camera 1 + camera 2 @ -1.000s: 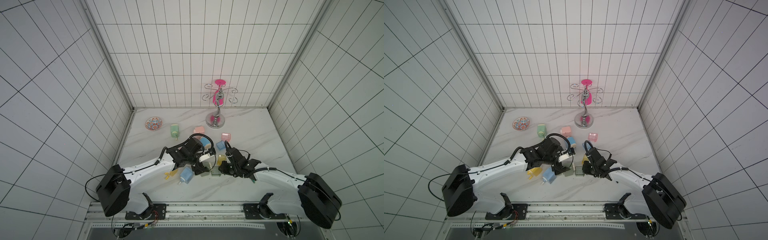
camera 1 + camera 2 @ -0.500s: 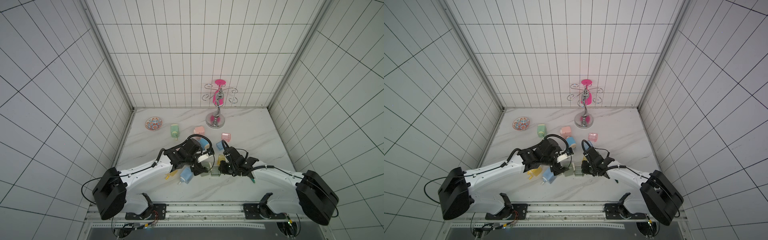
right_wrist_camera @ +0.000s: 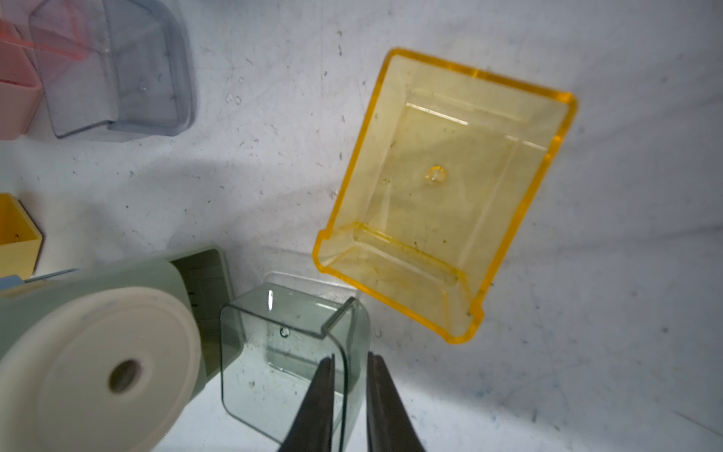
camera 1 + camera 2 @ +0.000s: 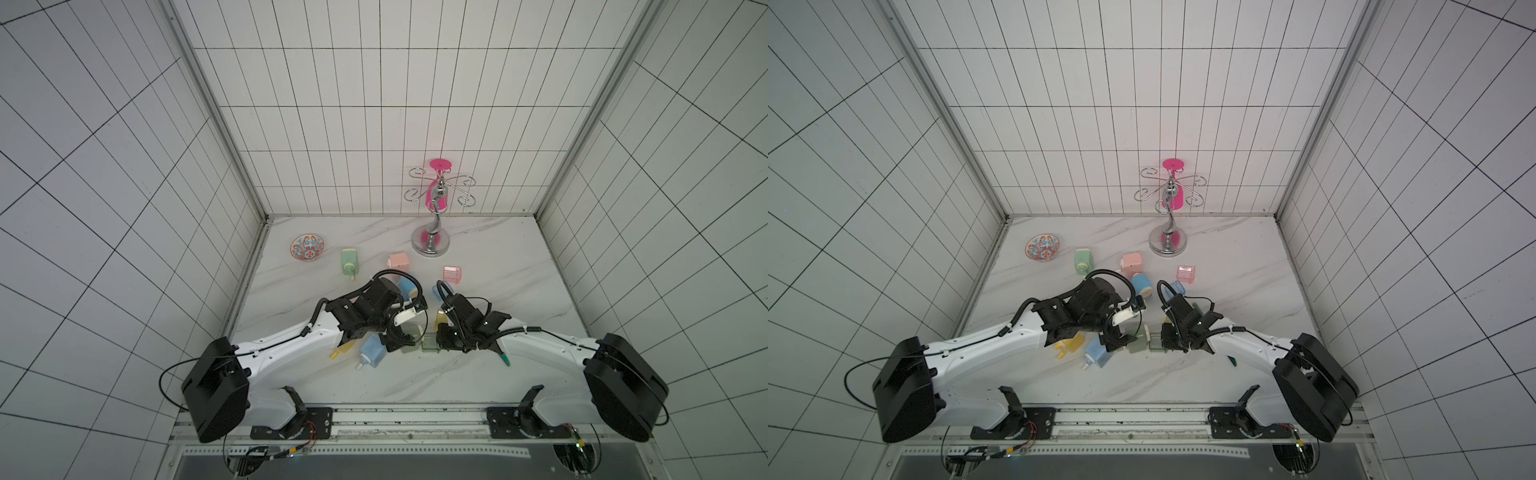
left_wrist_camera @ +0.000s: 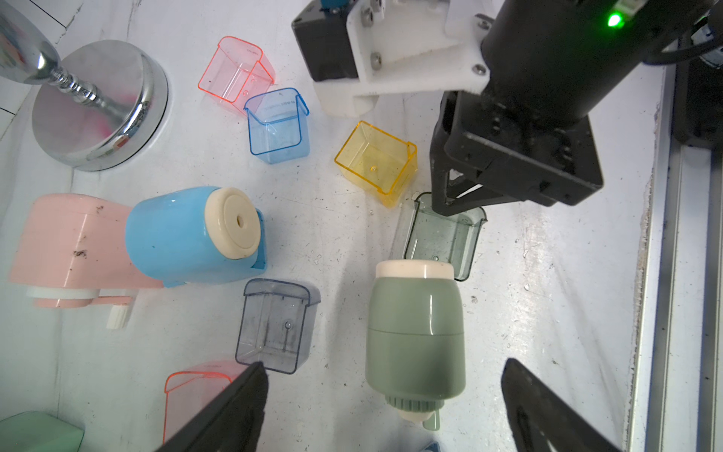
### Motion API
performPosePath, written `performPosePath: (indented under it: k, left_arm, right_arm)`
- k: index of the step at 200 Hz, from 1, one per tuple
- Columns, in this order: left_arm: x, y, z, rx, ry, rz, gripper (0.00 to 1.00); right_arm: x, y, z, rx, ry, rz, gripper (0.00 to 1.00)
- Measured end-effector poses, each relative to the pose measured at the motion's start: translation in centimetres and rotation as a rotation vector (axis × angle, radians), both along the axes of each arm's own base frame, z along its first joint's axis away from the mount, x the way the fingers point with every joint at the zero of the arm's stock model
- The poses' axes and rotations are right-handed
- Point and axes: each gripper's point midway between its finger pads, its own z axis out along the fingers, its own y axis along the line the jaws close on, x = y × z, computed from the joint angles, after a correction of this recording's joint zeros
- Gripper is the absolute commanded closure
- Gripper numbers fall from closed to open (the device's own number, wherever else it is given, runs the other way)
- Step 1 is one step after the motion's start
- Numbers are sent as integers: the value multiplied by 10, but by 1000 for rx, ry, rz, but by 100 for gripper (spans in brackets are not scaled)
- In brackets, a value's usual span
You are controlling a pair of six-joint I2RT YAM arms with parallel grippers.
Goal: Put the tray back into the pencil sharpener
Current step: Close the container of the pencil sharpener.
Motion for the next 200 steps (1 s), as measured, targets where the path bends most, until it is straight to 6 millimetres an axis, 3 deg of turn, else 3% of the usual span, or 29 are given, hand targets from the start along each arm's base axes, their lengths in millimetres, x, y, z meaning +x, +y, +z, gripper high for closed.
performPosePath:
  k: [37,60,136,200]
  left_arm:
    - [-2,-2,-4,1,18,-4,5]
    - [-3,-3,-16,21,54,-2,5]
    - [-5,-5,-31,41,102,-4,5]
    - [-5,-8,-48,74,146,1,9]
  right_arm:
    - [0,1,0,-1,-2,4,81]
    - [0,1,1,1,-1,3,73]
    - [-1,2,-7,-10,16,2,78]
    - [0,2,-7,-9,14,1,73]
